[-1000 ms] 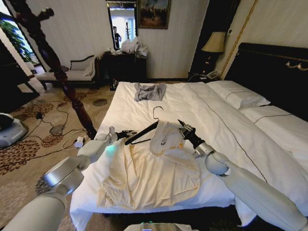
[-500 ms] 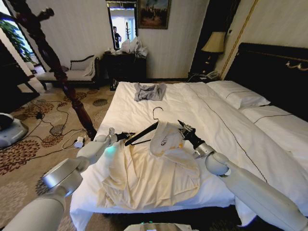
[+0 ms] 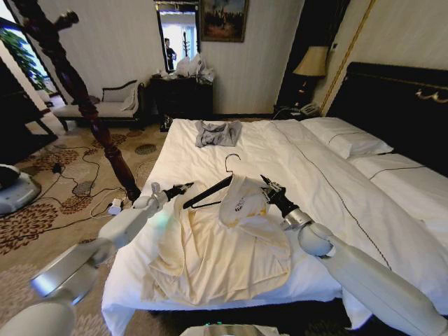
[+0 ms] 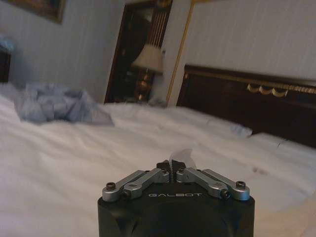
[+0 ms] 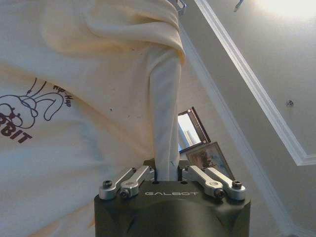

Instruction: Pick up the clothes from the bed and hang them on the clothes hanger.

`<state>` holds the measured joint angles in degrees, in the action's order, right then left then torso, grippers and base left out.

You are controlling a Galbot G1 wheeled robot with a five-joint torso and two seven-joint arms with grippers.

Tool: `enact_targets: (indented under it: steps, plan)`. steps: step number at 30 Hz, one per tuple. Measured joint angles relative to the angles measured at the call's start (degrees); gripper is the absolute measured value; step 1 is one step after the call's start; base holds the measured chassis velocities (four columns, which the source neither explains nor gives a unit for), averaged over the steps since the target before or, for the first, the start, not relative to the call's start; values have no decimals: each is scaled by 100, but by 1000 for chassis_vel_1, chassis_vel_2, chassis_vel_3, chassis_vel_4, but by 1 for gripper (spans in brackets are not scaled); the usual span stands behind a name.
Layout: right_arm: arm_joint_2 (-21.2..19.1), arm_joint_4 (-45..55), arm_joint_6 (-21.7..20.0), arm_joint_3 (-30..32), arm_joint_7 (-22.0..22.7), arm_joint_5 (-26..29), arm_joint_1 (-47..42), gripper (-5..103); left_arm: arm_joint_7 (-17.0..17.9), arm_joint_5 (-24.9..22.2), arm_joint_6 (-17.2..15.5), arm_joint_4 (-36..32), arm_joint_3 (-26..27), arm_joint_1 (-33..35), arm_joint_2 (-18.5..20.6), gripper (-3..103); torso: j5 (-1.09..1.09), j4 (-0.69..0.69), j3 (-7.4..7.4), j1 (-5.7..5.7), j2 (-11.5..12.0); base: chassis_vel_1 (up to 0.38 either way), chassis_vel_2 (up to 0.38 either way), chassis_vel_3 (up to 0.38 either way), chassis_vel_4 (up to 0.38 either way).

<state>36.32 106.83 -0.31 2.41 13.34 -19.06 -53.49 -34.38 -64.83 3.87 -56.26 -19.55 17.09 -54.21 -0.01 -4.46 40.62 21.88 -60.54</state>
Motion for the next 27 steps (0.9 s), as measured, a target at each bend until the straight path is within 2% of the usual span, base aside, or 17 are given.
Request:
enact_targets:
  steps: [3, 4, 5, 6, 9, 10, 14, 19, 21, 27]
  plan:
    - [-16, 0, -104, -51, -29, 86, 98, 18, 126, -251, -45, -613, 121, 88, 391, 1, -1, 3, 1, 1, 0, 0, 0, 0, 0]
    - [-16, 0, -104, -51, -29, 86, 98, 18, 126, -251, -45, -613, 121, 88, 391, 1, -1, 3, 1, 1, 0, 0, 0, 0, 0]
    - [-28, 1, -165, -73, -37, 131, 144, 18, 196, -397, -74, -995, 184, 130, 636, 1, 1, 3, 0, 0, 0, 0, 0, 0, 0]
    - [-31, 1, -183, -81, -41, 142, 156, 18, 214, -433, -84, -1089, 202, 141, 696, 1, 1, 3, 0, 0, 0, 0, 0, 0, 0]
    - [-50, 2, -306, -99, -70, 211, 207, 18, 325, -722, -146, -1951, 374, 266, 1190, 1, 2, 2, 0, 0, -1, 0, 0, 0, 0]
    - [-50, 2, -306, -99, -70, 211, 207, 18, 325, -722, -146, -1951, 374, 266, 1190, 1, 2, 2, 0, 0, -1, 0, 0, 0, 0]
    - [-92, 2, -456, -106, -95, 320, 233, 18, 442, -957, -184, -2764, 669, 491, 1629, 1, 2, 0, 0, 0, -1, 0, 0, 0, 0]
    - [-104, -28, -629, -161, -140, 463, 313, 18, 504, -1062, -219, -3214, 1064, 815, 1898, 1, 2, 1, 0, 0, 0, 0, 0, 0, 0]
    - [-104, -49, -730, -195, -156, 586, 346, 18, 554, -1121, -258, -3462, 1400, 1118, 2038, 1, 0, 2, 0, 0, -1, 0, 0, 0, 0]
    - [-114, -68, -988, -343, -270, 760, 509, 18, 631, -1133, -278, -3730, 1679, 1402, 2241, 1, 0, 3, 0, -1, -1, 0, 0, 0, 0]
